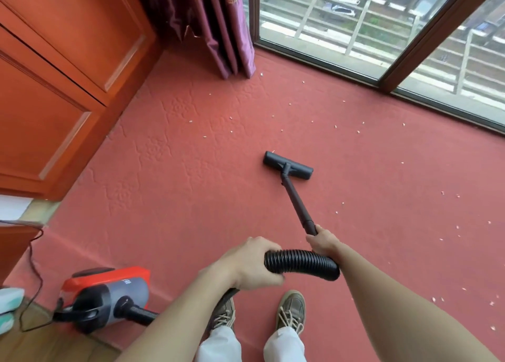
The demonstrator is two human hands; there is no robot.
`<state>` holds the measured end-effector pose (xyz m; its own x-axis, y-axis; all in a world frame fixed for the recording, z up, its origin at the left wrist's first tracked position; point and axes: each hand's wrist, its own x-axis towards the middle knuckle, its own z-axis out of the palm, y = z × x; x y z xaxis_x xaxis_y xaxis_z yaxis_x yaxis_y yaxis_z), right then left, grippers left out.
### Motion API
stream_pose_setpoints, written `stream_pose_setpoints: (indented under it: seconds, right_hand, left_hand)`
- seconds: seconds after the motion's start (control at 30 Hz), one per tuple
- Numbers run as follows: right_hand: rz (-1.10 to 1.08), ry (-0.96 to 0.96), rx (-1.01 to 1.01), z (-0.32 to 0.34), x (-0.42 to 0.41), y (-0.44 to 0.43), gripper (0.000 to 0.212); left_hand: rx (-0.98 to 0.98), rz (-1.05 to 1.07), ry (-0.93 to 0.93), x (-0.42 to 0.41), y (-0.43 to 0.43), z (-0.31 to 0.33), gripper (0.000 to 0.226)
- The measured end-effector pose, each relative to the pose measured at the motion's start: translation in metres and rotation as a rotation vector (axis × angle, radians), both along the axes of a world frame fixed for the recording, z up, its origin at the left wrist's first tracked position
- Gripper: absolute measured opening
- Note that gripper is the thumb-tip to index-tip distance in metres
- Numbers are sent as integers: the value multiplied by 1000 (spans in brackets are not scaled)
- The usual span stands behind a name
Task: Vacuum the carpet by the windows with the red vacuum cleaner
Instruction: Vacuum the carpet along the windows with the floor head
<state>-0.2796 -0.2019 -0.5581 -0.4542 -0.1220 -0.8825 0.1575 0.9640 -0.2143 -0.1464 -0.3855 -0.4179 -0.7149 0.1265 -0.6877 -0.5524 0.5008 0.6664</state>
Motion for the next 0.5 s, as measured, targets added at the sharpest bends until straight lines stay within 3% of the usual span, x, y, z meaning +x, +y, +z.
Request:
stream_pose_setpoints:
  seconds: [0.1,0.2,0.37,0.5]
  right_hand:
    - [-91,-67,-68,1,4,18,39]
    - [-97,-61,-73,-7,-2,13,40]
    - [-62,0,-37,-5,-19,-12,39]
    - [12,-6,-28,0,-26,-23,40]
  left_hand:
    - [-382,0,165,-16,1,-10,18]
    - [-528,-68,280,-37,7,-12,18]
    - [-312,-225,82,-56,0,1,18]
    - [-81,-148,-47,-53,-5,8,18]
